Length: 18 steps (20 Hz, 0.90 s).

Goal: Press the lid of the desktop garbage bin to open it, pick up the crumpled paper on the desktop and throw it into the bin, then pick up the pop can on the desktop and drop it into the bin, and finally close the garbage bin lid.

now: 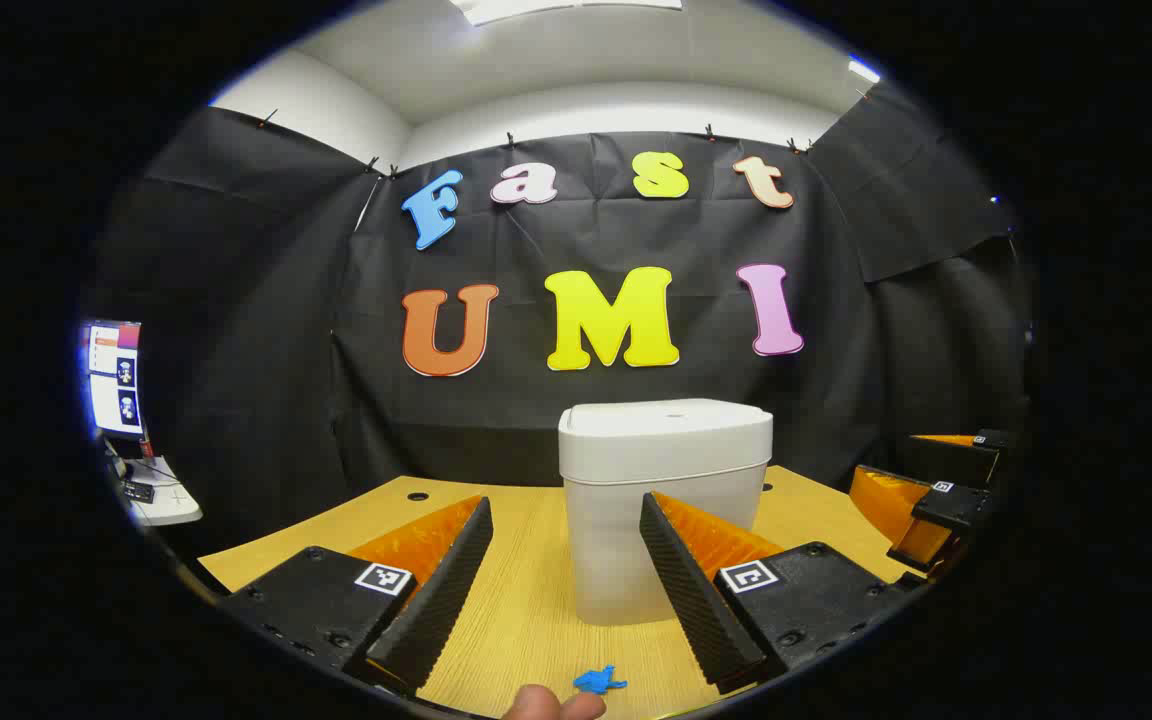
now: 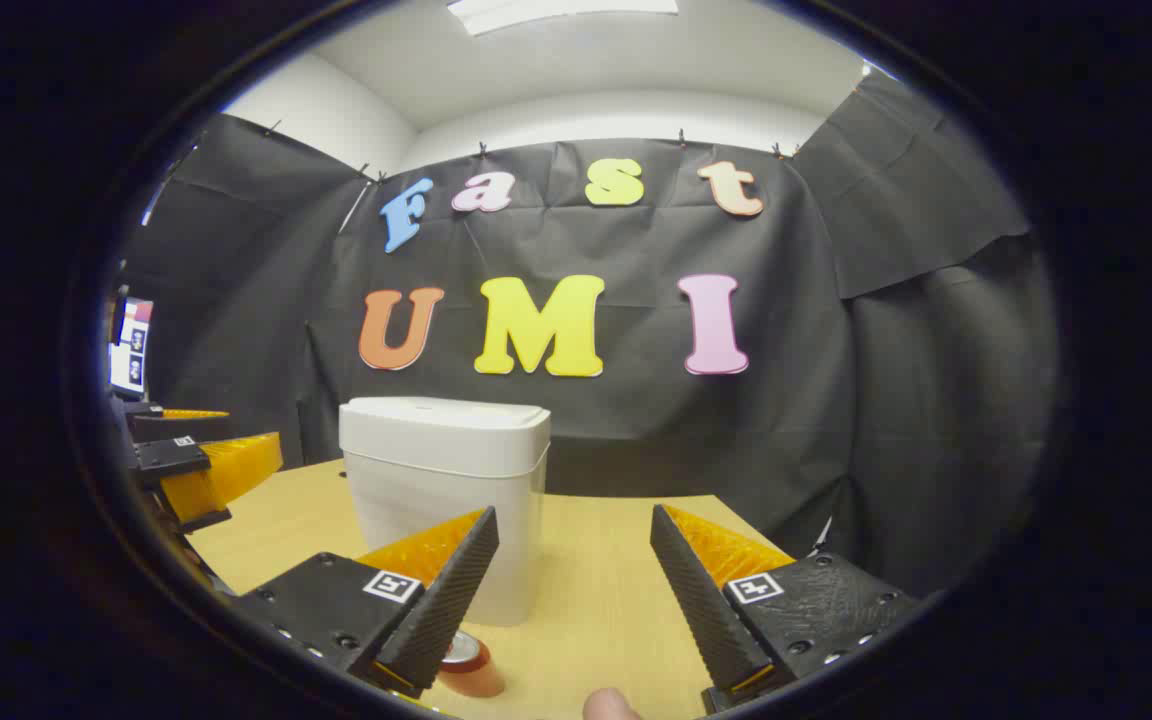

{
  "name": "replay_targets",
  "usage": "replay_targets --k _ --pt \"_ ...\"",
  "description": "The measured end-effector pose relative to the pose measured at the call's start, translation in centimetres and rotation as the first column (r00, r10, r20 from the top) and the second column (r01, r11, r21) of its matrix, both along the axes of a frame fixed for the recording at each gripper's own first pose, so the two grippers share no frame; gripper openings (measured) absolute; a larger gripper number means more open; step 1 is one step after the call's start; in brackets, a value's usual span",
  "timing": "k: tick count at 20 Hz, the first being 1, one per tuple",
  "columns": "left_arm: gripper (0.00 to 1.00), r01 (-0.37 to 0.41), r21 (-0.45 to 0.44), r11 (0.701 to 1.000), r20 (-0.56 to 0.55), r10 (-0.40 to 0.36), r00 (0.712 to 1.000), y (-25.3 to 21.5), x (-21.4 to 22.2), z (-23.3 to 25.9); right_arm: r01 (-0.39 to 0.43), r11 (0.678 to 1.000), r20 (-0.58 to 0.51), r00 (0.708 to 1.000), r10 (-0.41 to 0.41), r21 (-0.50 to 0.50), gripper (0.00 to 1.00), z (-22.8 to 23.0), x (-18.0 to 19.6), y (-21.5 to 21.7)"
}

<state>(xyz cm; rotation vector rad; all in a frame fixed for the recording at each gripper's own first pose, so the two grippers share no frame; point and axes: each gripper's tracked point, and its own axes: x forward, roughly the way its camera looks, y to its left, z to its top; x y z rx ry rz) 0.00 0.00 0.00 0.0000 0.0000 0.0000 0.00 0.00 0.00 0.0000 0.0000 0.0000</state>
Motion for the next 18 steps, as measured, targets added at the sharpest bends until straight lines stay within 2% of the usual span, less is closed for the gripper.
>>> replay_targets --k 8,15,18 --pt "0.96 -0.012 -0.002 1.000 0.000 0.012 1.000 0.0 0.1 -0.1 0.051 0.999 -0.036 0.998 -0.051 0.004 0.95 -1.0 0.4 -0.6" --pt "0.96 -0.013 -0.002 1.000 0.004 0.013 1.000 -0.4 0.3 -0.1 0.063 0.998 -0.027 0.998 -0.062 0.013 0.97 -0.3 0.3 -1.1" --pt "0.96 -0.016 -0.009 1.000 0.005 0.016 1.000 -0.4 0.3 0.0 0.057 0.998 -0.030 0.998 -0.057 0.005 0.95 0.0 0.5 -1.2"
